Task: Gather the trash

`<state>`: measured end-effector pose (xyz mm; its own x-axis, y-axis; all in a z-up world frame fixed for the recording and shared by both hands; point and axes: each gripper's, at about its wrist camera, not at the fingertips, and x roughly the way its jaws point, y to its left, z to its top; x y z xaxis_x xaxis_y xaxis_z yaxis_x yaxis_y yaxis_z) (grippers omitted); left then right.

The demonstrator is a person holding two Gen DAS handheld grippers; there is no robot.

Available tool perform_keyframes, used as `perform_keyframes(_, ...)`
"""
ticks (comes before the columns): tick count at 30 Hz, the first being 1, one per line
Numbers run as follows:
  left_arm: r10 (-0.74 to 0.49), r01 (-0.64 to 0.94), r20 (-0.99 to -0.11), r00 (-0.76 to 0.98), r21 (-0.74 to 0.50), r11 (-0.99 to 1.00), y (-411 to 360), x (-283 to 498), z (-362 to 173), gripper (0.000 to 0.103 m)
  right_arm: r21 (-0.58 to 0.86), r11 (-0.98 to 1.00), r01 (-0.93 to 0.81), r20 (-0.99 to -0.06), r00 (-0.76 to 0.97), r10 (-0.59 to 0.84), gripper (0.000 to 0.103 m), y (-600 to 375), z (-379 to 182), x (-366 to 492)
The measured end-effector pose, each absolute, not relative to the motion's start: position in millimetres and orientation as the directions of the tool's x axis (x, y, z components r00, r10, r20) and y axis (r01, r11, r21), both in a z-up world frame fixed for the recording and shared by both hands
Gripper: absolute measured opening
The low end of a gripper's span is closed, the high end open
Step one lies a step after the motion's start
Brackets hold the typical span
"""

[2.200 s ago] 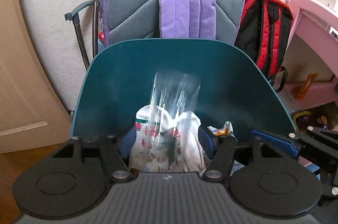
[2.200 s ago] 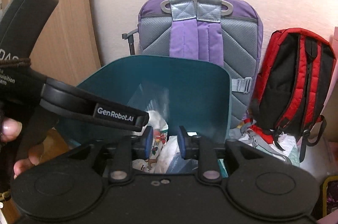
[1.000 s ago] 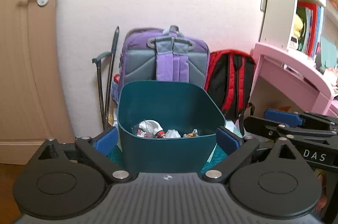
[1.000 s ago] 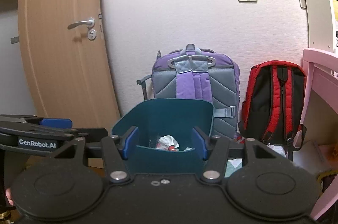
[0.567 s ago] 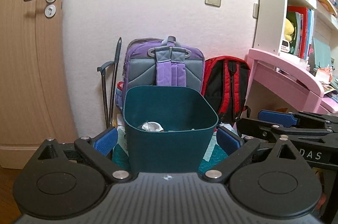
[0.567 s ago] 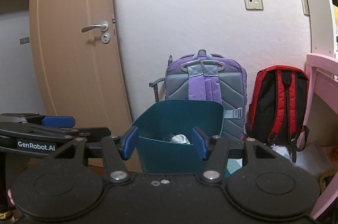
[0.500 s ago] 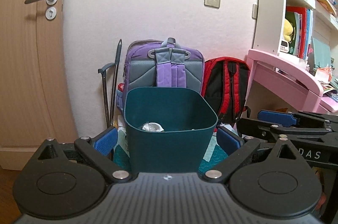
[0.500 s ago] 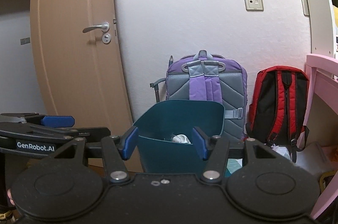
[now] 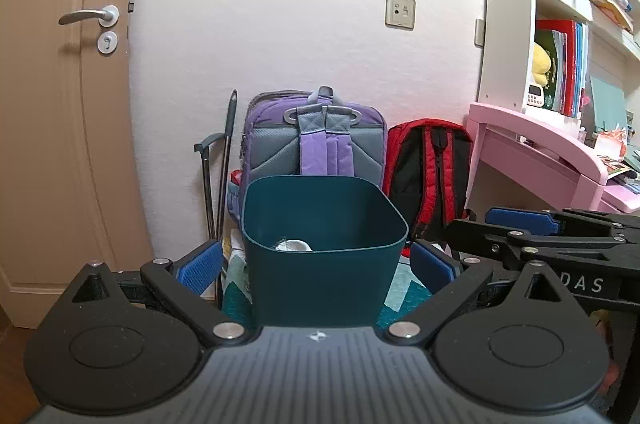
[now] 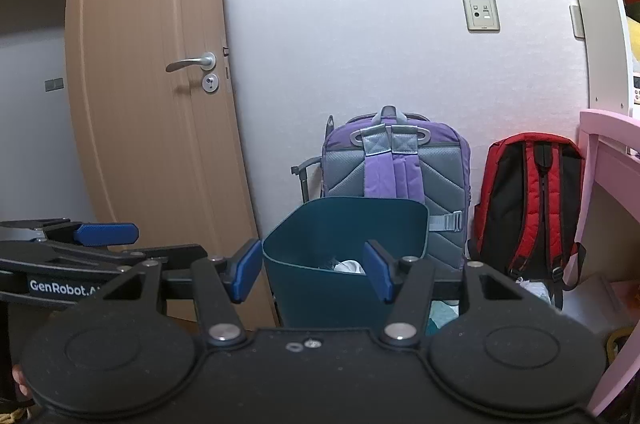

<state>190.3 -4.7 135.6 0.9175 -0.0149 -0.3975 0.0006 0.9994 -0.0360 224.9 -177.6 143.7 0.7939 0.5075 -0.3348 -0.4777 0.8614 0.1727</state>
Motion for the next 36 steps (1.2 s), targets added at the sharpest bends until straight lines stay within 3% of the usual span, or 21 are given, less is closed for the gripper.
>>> perform_keyframes(36,-0.020,-0.023,-0.371,0.928,-0.113,0.993,2,176,130,0.103,0.122,0.875,-0.468,-0.306,0.821,0.482,0.055,-177,145,201)
